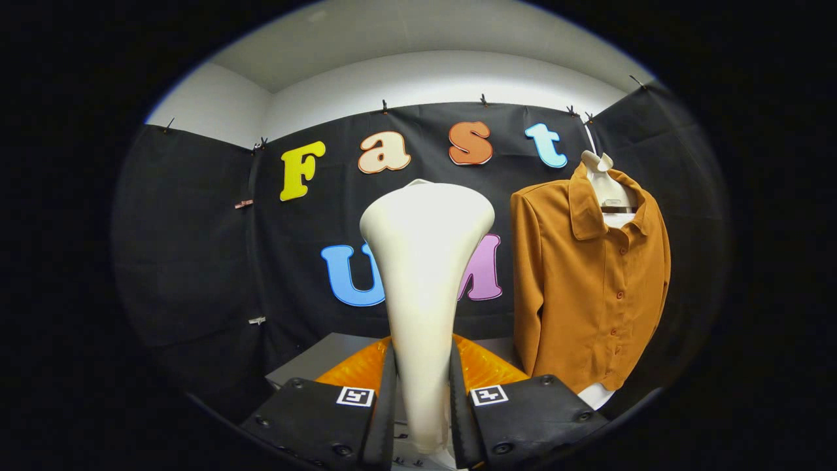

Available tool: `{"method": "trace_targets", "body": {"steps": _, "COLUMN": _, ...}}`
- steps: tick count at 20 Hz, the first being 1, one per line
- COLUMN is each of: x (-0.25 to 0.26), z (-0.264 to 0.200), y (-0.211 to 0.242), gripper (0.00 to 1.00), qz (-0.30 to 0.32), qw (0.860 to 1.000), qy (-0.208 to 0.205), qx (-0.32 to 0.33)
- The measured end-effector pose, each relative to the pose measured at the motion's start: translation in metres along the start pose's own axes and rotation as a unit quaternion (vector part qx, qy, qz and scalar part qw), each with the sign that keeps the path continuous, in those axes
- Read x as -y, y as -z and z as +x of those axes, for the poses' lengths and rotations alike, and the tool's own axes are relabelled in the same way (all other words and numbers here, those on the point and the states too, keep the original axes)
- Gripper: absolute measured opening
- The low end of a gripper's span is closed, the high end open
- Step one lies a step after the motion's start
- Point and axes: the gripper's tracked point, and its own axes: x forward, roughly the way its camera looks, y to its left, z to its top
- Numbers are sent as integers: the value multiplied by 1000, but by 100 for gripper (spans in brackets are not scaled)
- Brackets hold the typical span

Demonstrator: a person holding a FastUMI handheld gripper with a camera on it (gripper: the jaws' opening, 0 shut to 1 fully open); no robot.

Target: Iron the clothes twice with a garment steamer, once on the left side and once on the right side.

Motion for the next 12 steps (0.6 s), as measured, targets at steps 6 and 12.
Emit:
{"method": "trace_targets", "body": {"steps": 6, "x": 3, "z": -3, "y": -1, "gripper": 39, "qz": 1, "qw": 1000, "qy": 3, "qx": 3}}
{"method": "trace_targets", "body": {"steps": 12, "x": 4, "z": -5, "y": 1, "gripper": 39, "qz": 1, "qw": 1000, "qy": 5, "qx": 0}}
